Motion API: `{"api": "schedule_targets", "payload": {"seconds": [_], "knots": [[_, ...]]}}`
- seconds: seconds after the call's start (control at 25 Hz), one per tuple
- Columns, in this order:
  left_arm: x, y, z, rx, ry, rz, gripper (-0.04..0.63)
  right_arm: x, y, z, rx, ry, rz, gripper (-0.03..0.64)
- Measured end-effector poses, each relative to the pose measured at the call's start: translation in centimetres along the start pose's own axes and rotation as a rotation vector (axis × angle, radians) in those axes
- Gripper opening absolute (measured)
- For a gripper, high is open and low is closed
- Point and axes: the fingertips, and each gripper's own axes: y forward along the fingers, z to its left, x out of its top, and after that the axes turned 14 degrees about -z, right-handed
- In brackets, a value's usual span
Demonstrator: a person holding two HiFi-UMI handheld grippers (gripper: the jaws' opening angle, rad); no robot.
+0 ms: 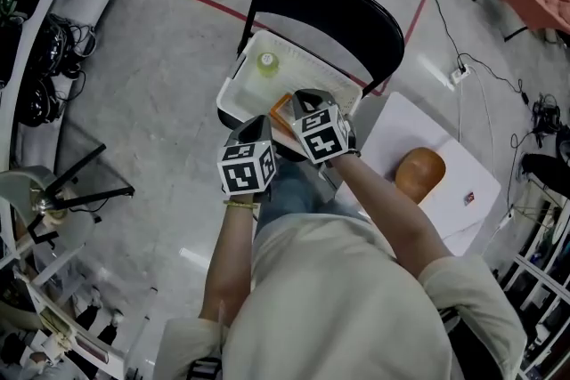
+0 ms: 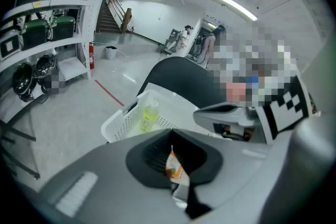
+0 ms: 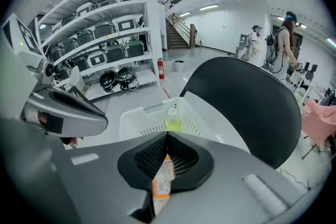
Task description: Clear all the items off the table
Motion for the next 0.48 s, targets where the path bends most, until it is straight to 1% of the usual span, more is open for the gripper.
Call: {"api": "schedule_targets", "payload": {"seconds": [0.48], "knots": [[0.1,-2.3,-2.6,-0.038,0.074,-0.004,0.009,0.3,-5.9,1.3,0.006,-0.01,-0.054,-0.002]]}}
